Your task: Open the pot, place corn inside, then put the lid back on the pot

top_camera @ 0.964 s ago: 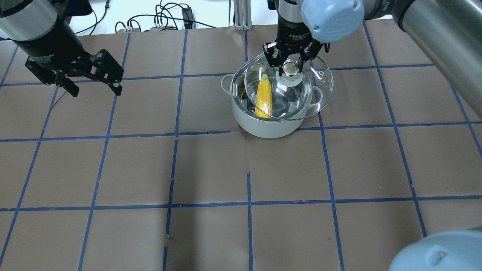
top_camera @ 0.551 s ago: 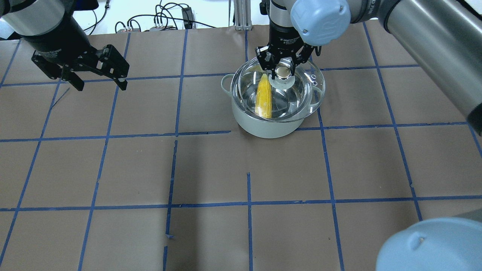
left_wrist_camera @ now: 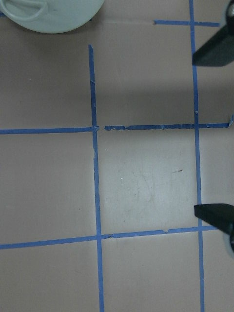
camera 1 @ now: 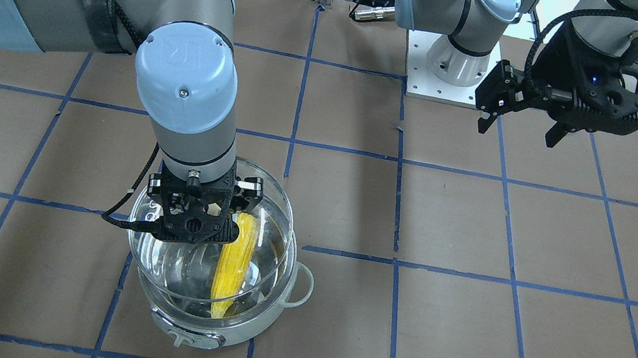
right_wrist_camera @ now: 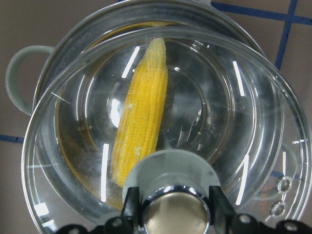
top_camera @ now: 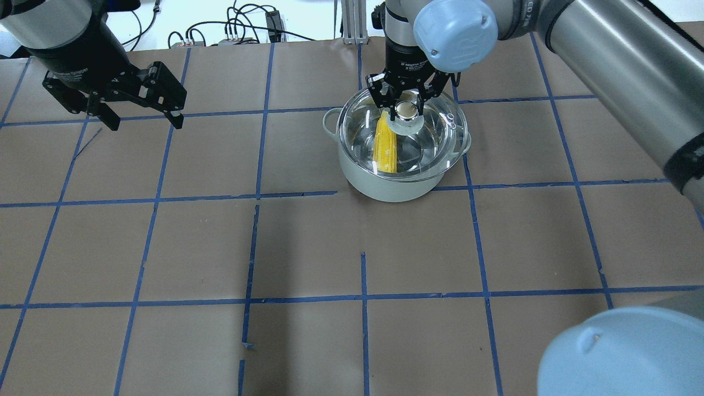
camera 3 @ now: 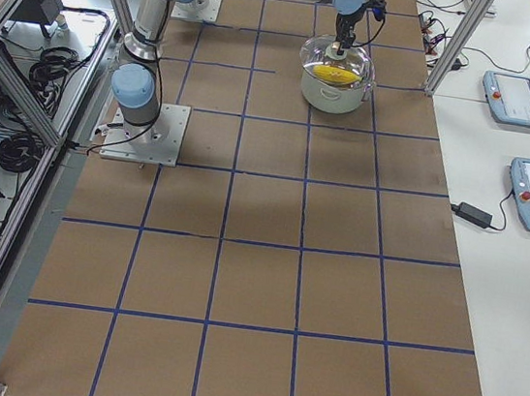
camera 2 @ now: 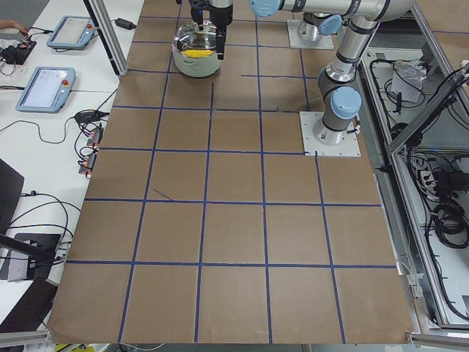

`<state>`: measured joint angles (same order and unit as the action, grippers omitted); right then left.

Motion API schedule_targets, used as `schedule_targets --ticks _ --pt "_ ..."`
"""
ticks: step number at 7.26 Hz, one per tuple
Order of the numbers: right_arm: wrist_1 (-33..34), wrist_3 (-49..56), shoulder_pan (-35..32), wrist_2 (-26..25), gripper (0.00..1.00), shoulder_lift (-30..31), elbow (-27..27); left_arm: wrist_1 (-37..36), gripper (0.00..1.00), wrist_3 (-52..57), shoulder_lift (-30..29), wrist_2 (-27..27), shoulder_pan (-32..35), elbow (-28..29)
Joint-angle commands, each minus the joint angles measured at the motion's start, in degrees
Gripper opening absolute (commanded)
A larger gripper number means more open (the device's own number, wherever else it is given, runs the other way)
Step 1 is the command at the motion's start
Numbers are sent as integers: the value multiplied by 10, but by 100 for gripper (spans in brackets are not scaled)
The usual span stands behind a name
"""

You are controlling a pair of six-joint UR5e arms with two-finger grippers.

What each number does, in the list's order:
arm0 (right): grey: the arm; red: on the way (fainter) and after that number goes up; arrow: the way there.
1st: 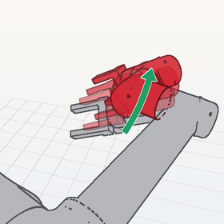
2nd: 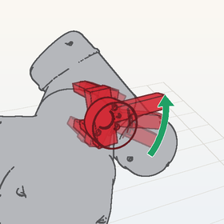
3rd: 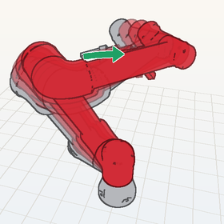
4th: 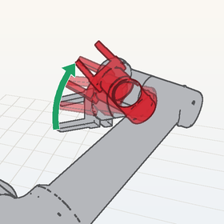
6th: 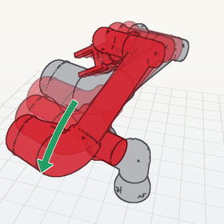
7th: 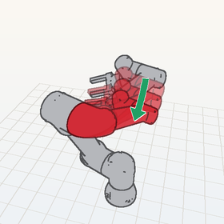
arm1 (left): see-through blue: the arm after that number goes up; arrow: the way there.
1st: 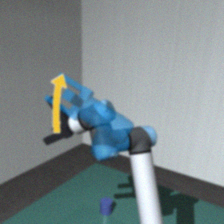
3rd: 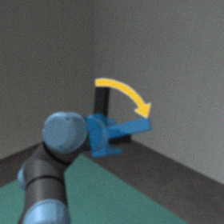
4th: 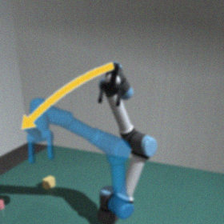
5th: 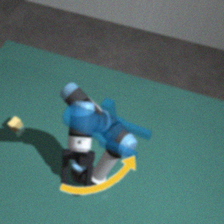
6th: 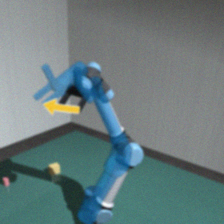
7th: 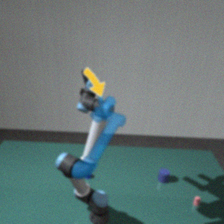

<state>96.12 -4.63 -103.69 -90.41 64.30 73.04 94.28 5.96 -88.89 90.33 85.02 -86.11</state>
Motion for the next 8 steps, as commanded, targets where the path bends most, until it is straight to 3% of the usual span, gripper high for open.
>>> schedule_targets --ticks 1,8 --pt "6 1 0 0 33 -7 -1 -1 100 -5 -1 2 1 0" --pt "25 -4 -7 1 33 -30 -11 -3 100 -6 3 0 1 -13"
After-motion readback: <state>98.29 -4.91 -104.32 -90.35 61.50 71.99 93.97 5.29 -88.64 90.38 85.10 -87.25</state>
